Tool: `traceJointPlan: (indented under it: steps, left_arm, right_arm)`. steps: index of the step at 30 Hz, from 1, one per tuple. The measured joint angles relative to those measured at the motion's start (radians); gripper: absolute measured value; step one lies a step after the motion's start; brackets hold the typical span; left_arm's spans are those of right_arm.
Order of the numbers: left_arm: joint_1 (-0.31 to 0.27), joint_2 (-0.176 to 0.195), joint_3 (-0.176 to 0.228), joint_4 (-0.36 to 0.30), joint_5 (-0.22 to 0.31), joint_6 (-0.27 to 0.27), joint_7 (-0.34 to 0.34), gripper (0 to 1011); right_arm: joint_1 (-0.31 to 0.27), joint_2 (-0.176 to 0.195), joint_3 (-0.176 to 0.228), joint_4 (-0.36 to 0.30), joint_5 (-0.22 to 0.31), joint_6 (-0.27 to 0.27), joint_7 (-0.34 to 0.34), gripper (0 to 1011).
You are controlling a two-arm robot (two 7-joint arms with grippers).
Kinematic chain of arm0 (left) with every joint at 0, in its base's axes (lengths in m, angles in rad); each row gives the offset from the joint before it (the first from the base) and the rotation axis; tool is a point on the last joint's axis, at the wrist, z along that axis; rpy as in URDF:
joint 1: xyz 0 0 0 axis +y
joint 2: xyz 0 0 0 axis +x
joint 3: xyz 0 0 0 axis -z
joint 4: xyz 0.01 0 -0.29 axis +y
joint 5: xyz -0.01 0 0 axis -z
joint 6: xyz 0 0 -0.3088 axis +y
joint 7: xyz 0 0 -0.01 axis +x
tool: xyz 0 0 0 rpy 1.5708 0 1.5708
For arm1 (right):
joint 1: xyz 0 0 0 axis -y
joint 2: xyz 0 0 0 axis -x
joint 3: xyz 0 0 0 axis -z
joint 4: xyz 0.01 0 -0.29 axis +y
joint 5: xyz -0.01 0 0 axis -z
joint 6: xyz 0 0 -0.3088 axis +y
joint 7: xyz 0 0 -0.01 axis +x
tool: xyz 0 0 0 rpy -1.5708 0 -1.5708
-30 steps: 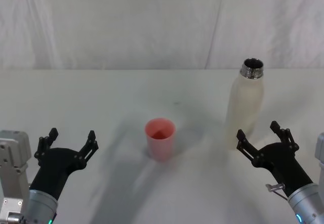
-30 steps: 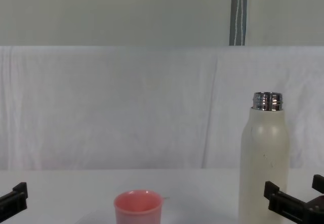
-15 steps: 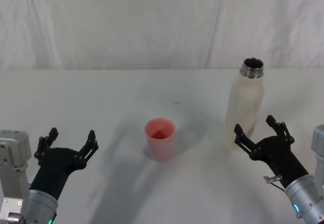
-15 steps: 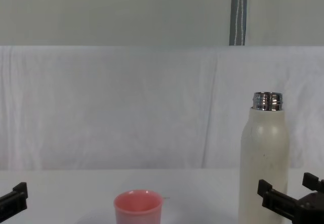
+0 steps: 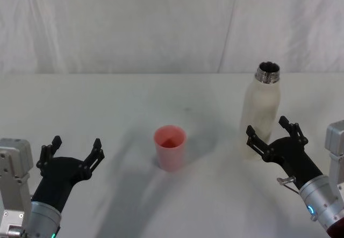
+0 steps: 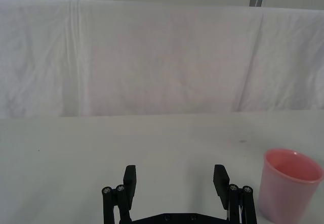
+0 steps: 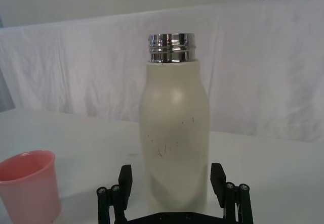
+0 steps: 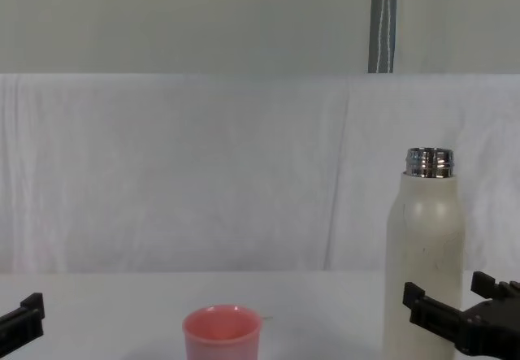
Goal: Grasp the thermos with one hand and pour water into the cup lid.
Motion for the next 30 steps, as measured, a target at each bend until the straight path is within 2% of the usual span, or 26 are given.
traceJointPlan:
  steps: [30]
  left_arm:
    - [0.0,0.0,0.0,0.0,0.0,0.0,0.0,1001]
  right_arm:
    - [0.118,-0.004,-0.027,0.118,0.012,0.014,0.027,1000]
